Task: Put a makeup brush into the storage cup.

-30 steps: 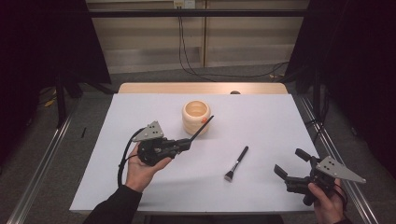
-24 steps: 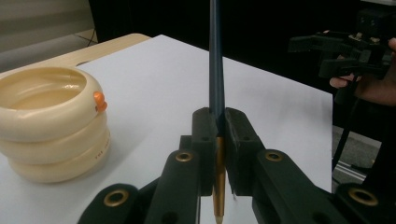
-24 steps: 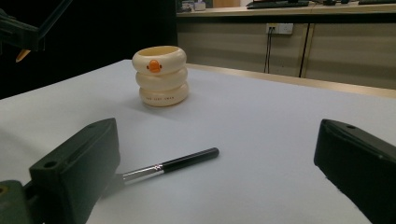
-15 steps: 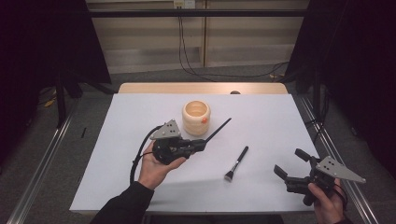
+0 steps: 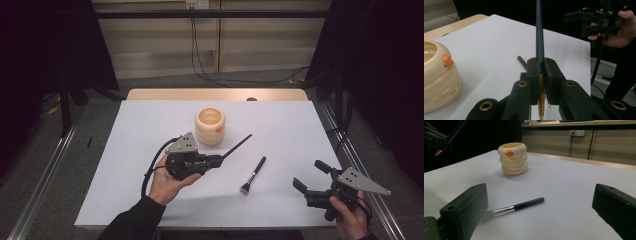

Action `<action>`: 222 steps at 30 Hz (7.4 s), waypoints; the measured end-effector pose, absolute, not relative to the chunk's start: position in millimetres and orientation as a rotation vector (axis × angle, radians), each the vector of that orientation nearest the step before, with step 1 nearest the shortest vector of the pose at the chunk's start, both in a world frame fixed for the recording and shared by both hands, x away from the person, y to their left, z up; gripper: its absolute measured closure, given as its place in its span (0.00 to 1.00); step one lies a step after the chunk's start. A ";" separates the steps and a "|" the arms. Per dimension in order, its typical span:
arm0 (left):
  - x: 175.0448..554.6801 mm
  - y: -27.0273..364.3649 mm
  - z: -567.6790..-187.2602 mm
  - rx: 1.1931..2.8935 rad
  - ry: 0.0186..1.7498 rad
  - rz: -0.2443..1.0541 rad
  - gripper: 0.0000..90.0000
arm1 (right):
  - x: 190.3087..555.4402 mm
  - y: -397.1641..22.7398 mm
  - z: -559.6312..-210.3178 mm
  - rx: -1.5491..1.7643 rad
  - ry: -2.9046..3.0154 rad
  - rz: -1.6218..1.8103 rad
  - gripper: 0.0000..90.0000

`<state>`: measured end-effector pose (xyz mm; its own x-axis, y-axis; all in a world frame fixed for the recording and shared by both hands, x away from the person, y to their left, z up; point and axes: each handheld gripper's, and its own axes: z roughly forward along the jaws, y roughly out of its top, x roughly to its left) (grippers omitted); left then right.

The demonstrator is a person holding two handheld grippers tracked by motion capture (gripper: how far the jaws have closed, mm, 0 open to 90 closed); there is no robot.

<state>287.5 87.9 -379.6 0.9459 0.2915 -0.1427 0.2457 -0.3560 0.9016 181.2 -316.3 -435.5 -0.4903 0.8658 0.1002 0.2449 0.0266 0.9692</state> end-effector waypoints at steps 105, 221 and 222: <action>286.6 34.9 -385.7 2.635 0.217 -0.126 0.93 | 282.2 -180.1 -376.8 0.219 3.107 0.720 0.52; 276.9 100.1 -395.4 1.945 0.535 0.250 0.02 | 282.5 -221.9 -402.8 0.583 2.736 1.397 0.96; 276.8 99.1 -395.8 1.936 0.523 0.234 0.02 | 282.5 -223.9 -402.5 0.588 2.715 1.428 0.96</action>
<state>276.8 99.1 -395.8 0.8844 0.4607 -0.0741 0.2516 -0.3372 0.9072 282.5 -223.9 -402.5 -0.9290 0.3357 0.1560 0.3187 0.5112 0.7982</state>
